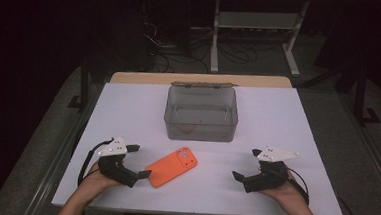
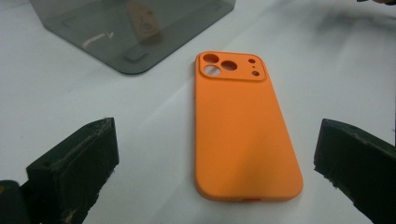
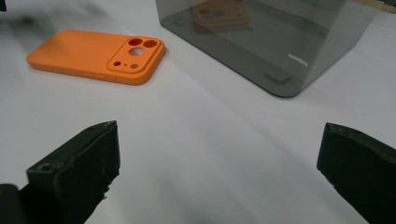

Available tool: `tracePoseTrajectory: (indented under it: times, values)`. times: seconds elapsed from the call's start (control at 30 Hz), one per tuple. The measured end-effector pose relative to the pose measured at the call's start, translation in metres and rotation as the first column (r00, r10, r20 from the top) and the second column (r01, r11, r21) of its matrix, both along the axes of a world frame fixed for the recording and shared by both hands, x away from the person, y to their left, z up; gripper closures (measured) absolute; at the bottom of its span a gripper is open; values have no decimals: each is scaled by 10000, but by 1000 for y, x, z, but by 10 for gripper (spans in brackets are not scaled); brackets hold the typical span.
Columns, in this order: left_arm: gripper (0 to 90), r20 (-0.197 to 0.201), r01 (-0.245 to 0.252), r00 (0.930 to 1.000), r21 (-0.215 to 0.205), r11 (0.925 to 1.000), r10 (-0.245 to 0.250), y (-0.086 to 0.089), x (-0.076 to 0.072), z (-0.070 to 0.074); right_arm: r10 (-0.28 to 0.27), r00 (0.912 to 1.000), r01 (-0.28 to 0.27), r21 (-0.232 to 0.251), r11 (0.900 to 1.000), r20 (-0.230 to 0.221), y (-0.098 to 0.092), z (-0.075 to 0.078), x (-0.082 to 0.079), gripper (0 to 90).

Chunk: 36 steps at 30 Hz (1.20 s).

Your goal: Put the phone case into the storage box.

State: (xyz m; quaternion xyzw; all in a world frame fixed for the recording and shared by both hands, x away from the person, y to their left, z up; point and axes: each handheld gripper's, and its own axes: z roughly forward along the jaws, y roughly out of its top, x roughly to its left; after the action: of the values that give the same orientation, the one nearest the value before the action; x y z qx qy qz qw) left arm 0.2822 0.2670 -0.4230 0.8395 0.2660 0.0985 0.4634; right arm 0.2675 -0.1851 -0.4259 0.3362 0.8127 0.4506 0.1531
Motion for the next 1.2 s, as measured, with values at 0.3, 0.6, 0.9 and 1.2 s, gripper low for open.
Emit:
tracePoseTrajectory:
  times: [0.3,0.6,0.9,1.2]
  values:
    - [0,13,-70,10000,-13,10000,70,2,1,3,12,10000,-12,93,10000,-60,-1,0,0,0]
    - [0,33,-75,10000,34,10000,75,0,2,4,3,10000,-3,68,10000,-25,-1,0,0,0]
    - [0,4,32,10000,96,9999,-32,-4,5,5,5,10000,-5,20,10000,-24,-1,-1,0,0]
    - [0,56,163,9998,108,9998,-164,-10,6,9,54,10000,-54,-47,10000,-2,0,-1,0,0]
